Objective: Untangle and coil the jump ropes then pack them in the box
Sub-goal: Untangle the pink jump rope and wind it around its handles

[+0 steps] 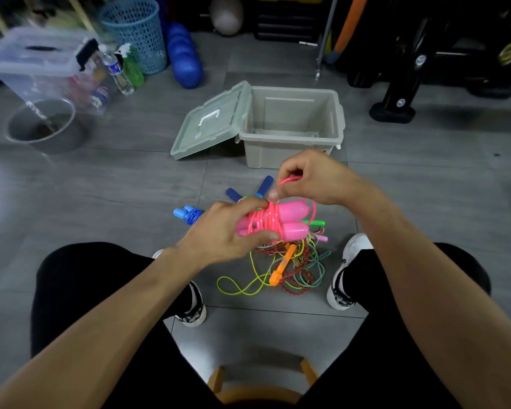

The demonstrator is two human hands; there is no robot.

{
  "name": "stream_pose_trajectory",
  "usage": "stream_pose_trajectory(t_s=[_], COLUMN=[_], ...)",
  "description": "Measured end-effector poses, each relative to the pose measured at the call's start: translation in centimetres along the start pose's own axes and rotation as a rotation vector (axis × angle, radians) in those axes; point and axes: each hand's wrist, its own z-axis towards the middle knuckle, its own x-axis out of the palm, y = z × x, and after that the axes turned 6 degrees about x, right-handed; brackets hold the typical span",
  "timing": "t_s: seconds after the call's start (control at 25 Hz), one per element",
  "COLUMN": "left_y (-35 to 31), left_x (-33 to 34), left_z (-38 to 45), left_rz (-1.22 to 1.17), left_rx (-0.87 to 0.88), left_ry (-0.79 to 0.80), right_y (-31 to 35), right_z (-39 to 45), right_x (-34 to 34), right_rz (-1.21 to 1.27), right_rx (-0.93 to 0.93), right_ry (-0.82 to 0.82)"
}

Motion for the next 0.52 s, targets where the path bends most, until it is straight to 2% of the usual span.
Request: stream_pose_trajectory(t_s=[0.16,0.28,0.44,0.52], left_y=[-0.6,-1.0,-0.9,-0.6], left_x=[-1.2,-2.0,-2.6,-2.9], left_z=[0.7,0.9,1.5,2.1], left_rz=[-0.435,-0.712,-0.867,-0.812], left_rx=[-0.25,-0.348,-0.543,-0.648], left_ry=[-0.124,-0.174,-0.411,-0.484], right_y=[-2.6,-4.8,-5.2,-3.9], right_z=[0.7,0.7,0.1,-0.6], right_x=[-0.5,-0.3,1.9,3.7], right_rz=[0.25,0.299,0.291,0.254], right_rx=[0.068,0.146,0.191,0.204], right_ry=[0.022,0.061,0.15,0.193])
